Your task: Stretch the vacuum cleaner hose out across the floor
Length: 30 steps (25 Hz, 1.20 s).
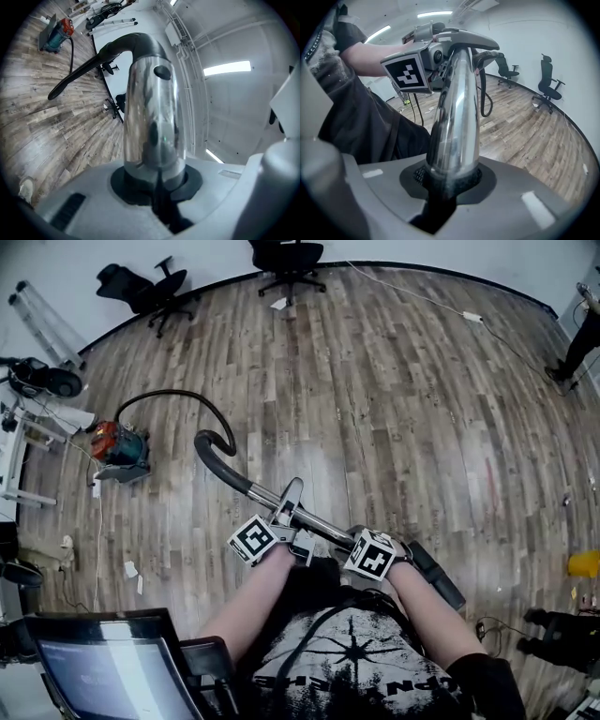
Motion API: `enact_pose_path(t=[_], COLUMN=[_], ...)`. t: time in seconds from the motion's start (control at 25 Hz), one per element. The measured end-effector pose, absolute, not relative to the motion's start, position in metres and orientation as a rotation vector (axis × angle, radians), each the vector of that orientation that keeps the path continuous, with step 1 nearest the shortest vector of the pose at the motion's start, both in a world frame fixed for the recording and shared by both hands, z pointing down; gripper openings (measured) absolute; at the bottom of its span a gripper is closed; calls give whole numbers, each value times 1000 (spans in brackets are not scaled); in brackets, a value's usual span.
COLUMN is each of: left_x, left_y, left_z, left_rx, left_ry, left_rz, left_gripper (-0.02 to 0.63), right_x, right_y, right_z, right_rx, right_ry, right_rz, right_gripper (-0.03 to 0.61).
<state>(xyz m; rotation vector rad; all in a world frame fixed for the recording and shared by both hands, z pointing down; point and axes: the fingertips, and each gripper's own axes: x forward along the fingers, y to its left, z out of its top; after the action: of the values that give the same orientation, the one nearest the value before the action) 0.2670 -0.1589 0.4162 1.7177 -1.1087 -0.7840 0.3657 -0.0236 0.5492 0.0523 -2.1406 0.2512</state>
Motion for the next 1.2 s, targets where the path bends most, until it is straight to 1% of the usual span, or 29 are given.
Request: enact_pose_path(t=[0.16, 0.52, 0.88, 1.2], left_x=[269, 246, 244, 263], left_y=[-203, -316, -360, -394], left_z=[419, 410, 412, 412], left_rx=[1698, 1714, 1659, 1538], left_ry=[-1091, -1068, -1184, -1406], left_rz=[-796, -833, -874, -966], left_gripper=[42, 43, 43, 43], right_x=[371, 352, 363, 403], right_y=[-66, -184, -237, -293], right_z=[548, 542, 542, 543], right_rx=[56, 83, -47, -289], right_ry=[-2114, -2088, -2094, -2095], right_rz=[254, 221, 174, 98], right_gripper=[91, 91, 91, 89])
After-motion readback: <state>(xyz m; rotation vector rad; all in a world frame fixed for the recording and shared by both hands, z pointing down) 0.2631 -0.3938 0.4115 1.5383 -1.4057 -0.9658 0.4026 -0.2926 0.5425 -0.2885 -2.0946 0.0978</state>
